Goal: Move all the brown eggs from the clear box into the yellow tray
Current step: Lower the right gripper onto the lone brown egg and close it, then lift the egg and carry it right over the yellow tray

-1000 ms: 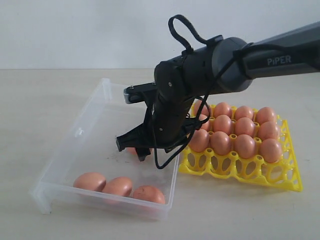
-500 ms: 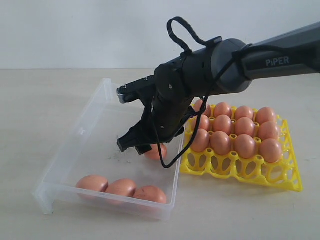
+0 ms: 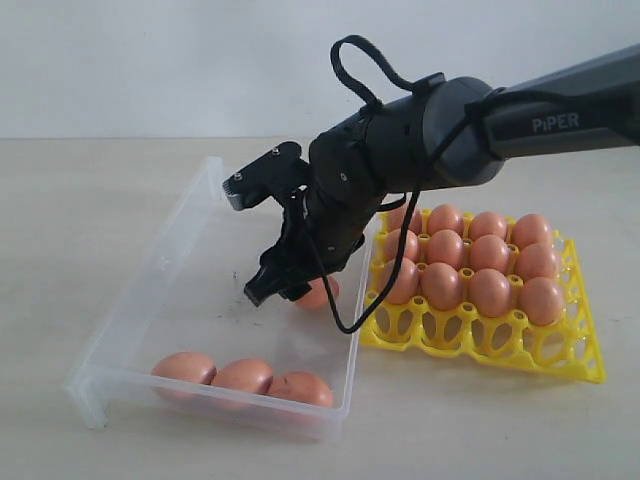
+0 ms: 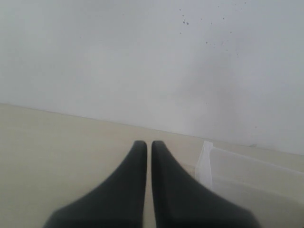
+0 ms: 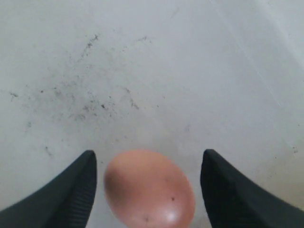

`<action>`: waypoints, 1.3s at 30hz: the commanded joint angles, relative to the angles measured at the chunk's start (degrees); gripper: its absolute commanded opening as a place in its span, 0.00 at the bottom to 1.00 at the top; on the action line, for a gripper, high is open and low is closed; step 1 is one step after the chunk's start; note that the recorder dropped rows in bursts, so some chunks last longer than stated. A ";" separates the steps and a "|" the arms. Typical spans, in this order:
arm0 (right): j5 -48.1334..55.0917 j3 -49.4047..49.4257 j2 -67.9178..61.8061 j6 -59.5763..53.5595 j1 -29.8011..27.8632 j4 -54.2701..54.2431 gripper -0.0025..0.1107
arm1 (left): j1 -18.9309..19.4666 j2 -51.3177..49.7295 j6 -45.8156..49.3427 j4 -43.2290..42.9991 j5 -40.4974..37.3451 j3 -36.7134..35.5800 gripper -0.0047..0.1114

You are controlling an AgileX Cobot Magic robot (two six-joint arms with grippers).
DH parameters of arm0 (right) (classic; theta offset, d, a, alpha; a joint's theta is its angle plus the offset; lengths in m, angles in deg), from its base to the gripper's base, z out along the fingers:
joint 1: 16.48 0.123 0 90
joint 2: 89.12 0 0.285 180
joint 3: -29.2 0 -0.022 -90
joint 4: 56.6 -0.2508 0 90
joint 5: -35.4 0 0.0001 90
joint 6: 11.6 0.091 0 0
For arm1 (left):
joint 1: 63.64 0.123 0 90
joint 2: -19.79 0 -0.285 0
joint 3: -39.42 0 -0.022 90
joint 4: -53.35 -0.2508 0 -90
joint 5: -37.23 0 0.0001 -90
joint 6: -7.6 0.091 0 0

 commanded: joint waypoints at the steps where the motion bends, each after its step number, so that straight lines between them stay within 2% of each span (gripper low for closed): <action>1: -1.06 -0.21 0.30 0.70 -0.16 1.08 0.52 | -0.22 -0.20 -0.07 0.03 0.11 0.21 0.07; 10: 2.10 -0.21 -0.89 -1.65 -0.16 1.43 0.52 | -0.22 -0.20 -0.07 0.03 0.11 0.21 0.07; 19: -0.38 -0.21 -4.81 -1.53 -0.16 1.25 0.52 | -0.22 -0.20 -0.07 0.03 0.11 0.21 0.07; 25: -0.27 -0.21 -4.81 1.52 -0.16 1.25 0.52 | -0.22 -0.20 -0.07 0.03 0.11 0.21 0.07; 31: 2.26 -0.21 -4.81 9.21 -0.16 1.25 0.52 | -0.22 -0.20 -0.07 0.03 0.11 0.21 0.07; 36: 1.65 -0.21 -4.81 9.47 -0.16 1.25 0.52 | -0.22 -0.20 -0.07 0.03 0.11 0.21 0.07; 39: 1.38 -0.21 -4.81 9.47 -0.16 1.65 0.43 | -0.22 -0.20 -0.07 0.03 0.11 0.21 0.07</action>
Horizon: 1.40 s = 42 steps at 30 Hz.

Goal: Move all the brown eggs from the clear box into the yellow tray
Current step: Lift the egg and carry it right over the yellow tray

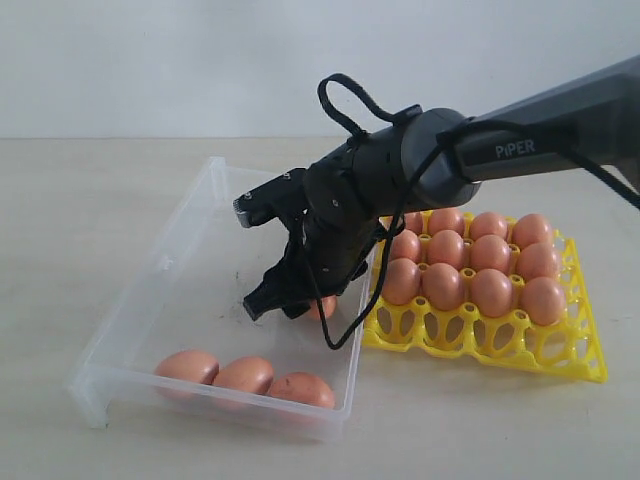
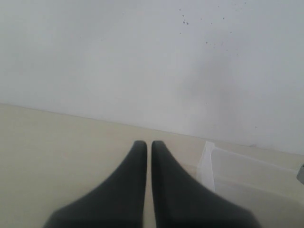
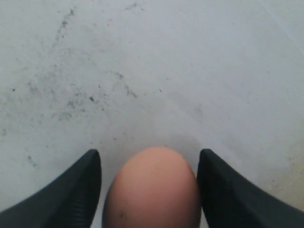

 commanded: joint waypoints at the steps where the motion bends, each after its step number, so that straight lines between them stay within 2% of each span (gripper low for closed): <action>1: 0.86 0.18 -0.68 0.64 -0.16 1.10 0.37 | -0.22 -0.20 -0.07 0.03 0.11 0.21 0.07; 5: 1.82 0.18 -0.68 -2.30 -0.16 2.03 0.02 | -0.22 -0.20 -0.07 0.03 0.11 0.21 0.07; 8: 1.78 0.18 0.13 -2.97 -0.16 3.16 0.02 | -0.22 -0.20 -0.07 0.03 0.11 0.21 0.07; 18: -8.05 0.59 11.58 1.22 -0.16 4.76 0.02 | -0.22 -0.20 -0.07 0.03 0.11 0.21 0.07; 27: -19.49 11.84 22.24 3.28 -0.16 8.93 0.02 | -0.22 -0.20 -0.07 0.03 0.11 0.21 0.07; 33: -21.82 19.31 29.94 3.76 -0.88 10.12 0.02 | -0.22 -0.20 -0.07 0.03 0.11 0.21 0.07; 42: -17.01 24.87 46.95 8.80 -15.00 12.78 0.02 | -0.22 -0.20 -0.07 0.03 0.11 0.21 0.07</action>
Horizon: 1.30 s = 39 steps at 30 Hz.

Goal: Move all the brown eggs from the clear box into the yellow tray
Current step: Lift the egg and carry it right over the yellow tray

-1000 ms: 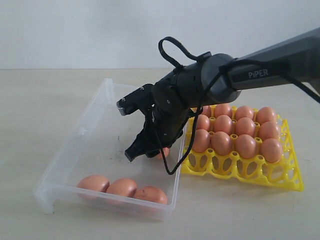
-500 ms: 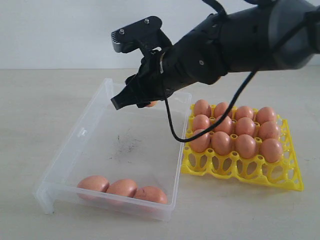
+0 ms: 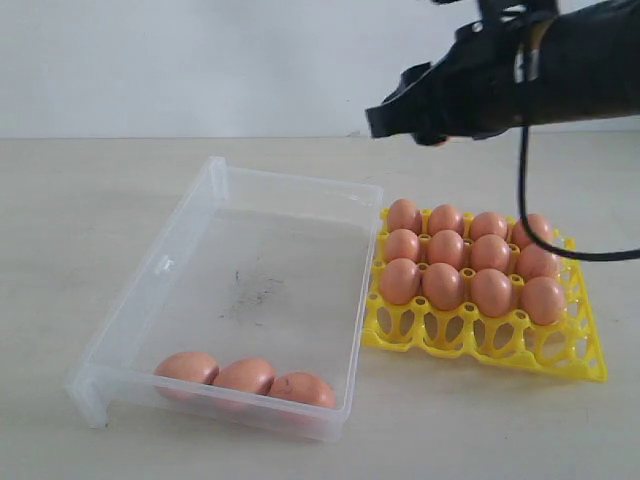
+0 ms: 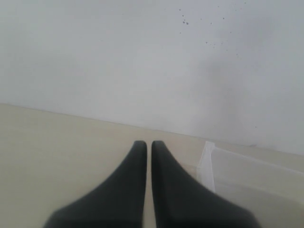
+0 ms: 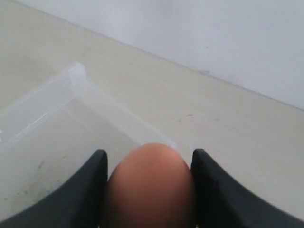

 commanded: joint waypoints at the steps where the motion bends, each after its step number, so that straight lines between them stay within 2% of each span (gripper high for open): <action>1: 3.33 2.02 7.08 0.60 -4.62 5.71 0.02 | -0.22 -0.20 -0.07 0.03 0.11 0.21 0.07; 5: 5.43 4.26 11.56 7.92 -6.32 18.33 0.02 | -0.22 -0.20 -0.07 0.03 0.11 0.21 0.07; 7: 4.39 5.10 13.10 10.35 -6.32 21.29 0.02 | -0.22 -0.20 -0.07 0.03 0.11 0.21 0.07; 15: 1.34 9.26 17.11 12.74 -6.32 22.04 0.02 | -0.22 -0.20 -0.07 0.03 0.11 0.21 0.07; 18: -7.11 14.68 17.26 16.06 -6.32 22.04 0.02 | -0.22 -0.20 -0.07 0.03 0.11 0.21 0.07; 22: -23.48 23.10 17.26 16.35 -6.32 21.21 0.02 | -0.22 -0.20 -0.07 0.03 0.11 0.21 0.07; 26: -35.79 30.52 17.26 9.70 -6.32 15.76 0.02 | -0.22 -0.20 -0.07 0.03 0.11 0.21 0.07; 31: -43.13 37.69 17.26 -3.67 -6.32 3.24 0.02 | -0.22 -0.20 -0.07 0.03 0.11 0.21 0.07; 39: -59.08 44.86 10.76 -14.40 -6.32 -1.28 0.02 | -0.22 -0.20 -0.07 0.03 0.11 0.21 0.07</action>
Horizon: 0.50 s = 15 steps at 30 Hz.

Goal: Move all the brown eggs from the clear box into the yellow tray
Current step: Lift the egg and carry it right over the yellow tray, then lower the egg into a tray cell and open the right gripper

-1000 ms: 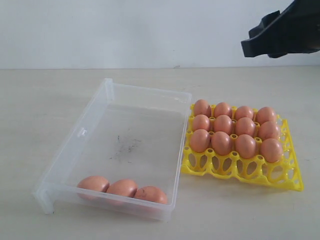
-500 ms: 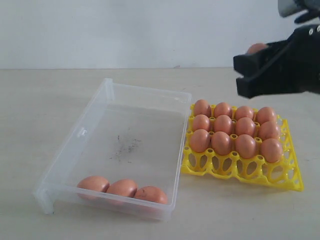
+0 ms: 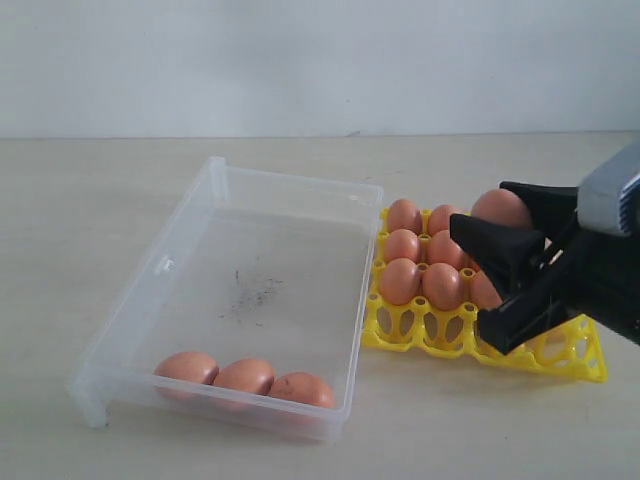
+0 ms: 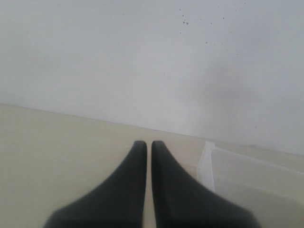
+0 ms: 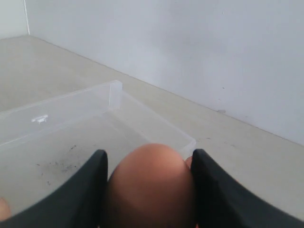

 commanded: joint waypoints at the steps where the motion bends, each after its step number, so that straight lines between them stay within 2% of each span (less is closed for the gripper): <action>1: -10.35 2.29 -5.20 -4.73 -0.22 -2.65 0.02 | -0.22 -0.20 -0.07 0.03 0.11 0.21 0.07; 10: -29.46 2.11 -23.76 -8.05 -0.22 -3.39 0.02 | -0.22 -0.20 -0.07 0.03 0.11 0.21 0.07; 15: -30.54 0.88 -33.21 -9.70 -0.22 -6.52 0.02 | -0.22 -0.20 -0.07 0.03 0.11 0.21 0.07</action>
